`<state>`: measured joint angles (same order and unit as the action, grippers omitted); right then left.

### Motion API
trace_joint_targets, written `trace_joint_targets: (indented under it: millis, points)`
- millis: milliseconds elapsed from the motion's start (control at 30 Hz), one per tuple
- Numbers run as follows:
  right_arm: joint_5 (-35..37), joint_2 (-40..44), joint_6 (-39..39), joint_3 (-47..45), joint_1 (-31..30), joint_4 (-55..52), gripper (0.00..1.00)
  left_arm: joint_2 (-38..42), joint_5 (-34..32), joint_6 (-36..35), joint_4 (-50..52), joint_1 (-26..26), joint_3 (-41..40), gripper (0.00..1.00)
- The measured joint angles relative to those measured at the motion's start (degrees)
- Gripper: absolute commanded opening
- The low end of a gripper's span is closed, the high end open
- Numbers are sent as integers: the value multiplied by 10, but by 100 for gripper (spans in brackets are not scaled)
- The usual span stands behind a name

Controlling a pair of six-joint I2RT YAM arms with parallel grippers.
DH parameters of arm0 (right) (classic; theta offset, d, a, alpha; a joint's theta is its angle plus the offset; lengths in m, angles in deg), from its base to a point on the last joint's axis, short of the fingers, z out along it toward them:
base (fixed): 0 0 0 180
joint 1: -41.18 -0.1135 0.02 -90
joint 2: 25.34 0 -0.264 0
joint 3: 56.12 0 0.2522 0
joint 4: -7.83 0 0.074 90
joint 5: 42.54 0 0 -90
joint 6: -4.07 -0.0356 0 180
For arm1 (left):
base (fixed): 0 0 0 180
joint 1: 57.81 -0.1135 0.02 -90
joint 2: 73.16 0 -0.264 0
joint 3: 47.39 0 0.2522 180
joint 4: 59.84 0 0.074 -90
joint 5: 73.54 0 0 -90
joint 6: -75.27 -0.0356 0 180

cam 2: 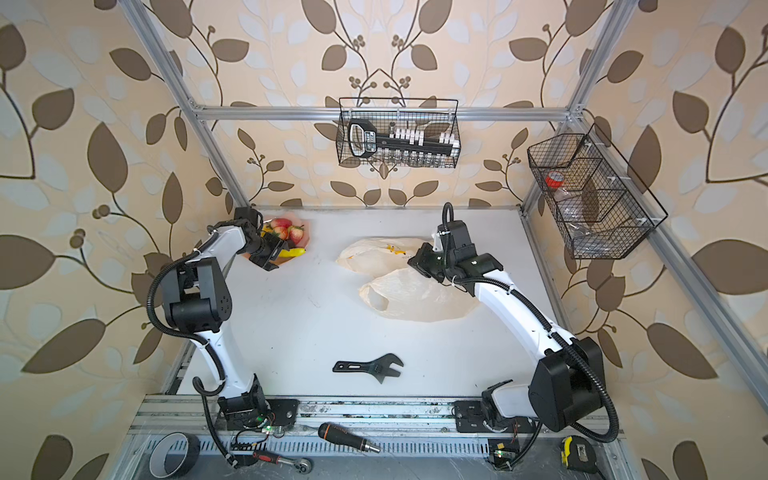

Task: Place the fruits into the plastic bag
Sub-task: Move the plate to the top-left of the table, then pick up the fruit from the plate.

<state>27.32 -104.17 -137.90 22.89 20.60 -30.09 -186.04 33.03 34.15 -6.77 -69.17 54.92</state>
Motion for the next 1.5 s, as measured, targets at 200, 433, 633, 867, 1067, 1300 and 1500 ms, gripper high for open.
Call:
trace_joint_targets:
  millis: [200, 433, 633, 867, 1067, 1300, 1500]
  points:
    - [0, 0, 5, 5, 0, 0, 0, 13, 11, 28, -10, 0, -7, 69]
    - [0, 0, 8, 5, -4, 0, 0, 26, 9, 45, -10, 0, -5, 69]
    - [0, 0, 9, 5, -4, 0, 0, 26, 4, 59, -16, 0, 1, 69]
    - [0, 0, 10, 5, -4, 0, 0, 2, -6, 71, -26, 0, 17, 68]
    - [0, -2, 10, 5, -4, -1, 0, -19, -7, 80, -29, 0, 17, 67]
    - [0, -8, 10, 5, -5, -1, 0, -29, -8, 89, -50, 0, 17, 65]
    - [0, -8, 10, 5, -7, 0, 0, -45, -10, 97, -70, 0, 17, 63]
